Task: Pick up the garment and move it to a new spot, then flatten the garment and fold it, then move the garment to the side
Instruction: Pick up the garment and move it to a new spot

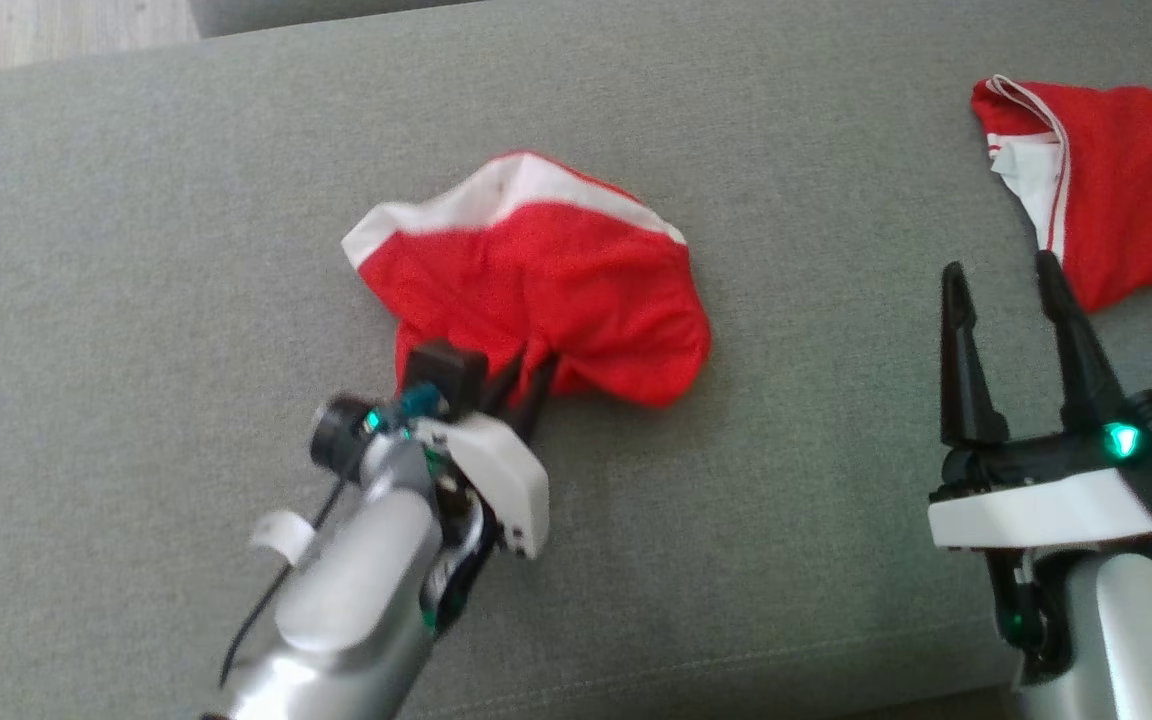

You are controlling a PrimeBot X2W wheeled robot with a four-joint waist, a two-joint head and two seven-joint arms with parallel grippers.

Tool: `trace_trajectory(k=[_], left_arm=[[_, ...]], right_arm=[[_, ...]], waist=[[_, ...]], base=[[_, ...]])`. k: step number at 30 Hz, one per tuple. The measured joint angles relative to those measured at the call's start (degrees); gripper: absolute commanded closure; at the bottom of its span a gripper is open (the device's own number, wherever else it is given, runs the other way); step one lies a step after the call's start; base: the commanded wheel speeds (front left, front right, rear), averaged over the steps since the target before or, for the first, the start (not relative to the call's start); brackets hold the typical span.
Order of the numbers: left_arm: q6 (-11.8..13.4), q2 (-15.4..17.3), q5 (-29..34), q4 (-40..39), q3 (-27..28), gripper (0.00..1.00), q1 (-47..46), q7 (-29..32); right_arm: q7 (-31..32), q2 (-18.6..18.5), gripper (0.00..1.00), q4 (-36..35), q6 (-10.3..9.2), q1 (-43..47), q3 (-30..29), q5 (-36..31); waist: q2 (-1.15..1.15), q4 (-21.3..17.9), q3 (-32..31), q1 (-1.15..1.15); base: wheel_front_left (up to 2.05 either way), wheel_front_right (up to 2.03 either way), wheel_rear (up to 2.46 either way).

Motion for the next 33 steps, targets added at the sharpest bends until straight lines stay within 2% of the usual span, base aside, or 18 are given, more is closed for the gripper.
trace_trajectory(k=[6,7,8,18,25,33], left_arm=[[1.1,0.0,-4.0,1.5,-6.4,1.00,2.0,-1.6],[1.6,0.0,-4.9,1.6,-7.5,0.20,2.0,-2.4],[1.8,0.0,-5.4,1.8,-8.1,0.00,2.0,-3.0],[3.7,0.0,-7.3,0.1,-8.6,0.00,2.0,-7.3],[5.5,0.8,-7.3,-3.6,-5.9,0.00,4.1,-7.8],[9.0,4.4,-6.6,-12.6,0.0,0.00,10.4,-7.9]], right_arm=[[-0.5,0.0,0.00,1.7,0.00,0.0,0.7,0.3],[-0.5,0.0,0.00,2.5,0.00,0.0,0.7,0.3],[-0.5,0.0,0.00,2.8,0.00,0.0,0.8,0.3],[-0.5,0.0,0.00,4.2,0.00,0.2,0.0,0.3],[-0.5,0.0,0.00,4.9,0.00,2.1,-1.2,0.3],[-1.5,0.0,0.00,6.7,0.00,2.6,-2.1,0.3]], waist=[[0.00,-0.6,-0.5,0.00],[0.00,-0.6,-0.9,0.00],[0.00,-0.6,-1.0,0.00],[0.00,1.2,-3.8,0.00],[0.00,2.9,-6.2,0.00],[0.00,5.8,-9.0,0.00]], base=[[0.00,0.00,0.00],[0.00,0.00,0.00],[0.00,0.00,0.00],[0.00,0.00,0.00],[0.00,0.00,0.00],[0.00,0.00,0.00]])
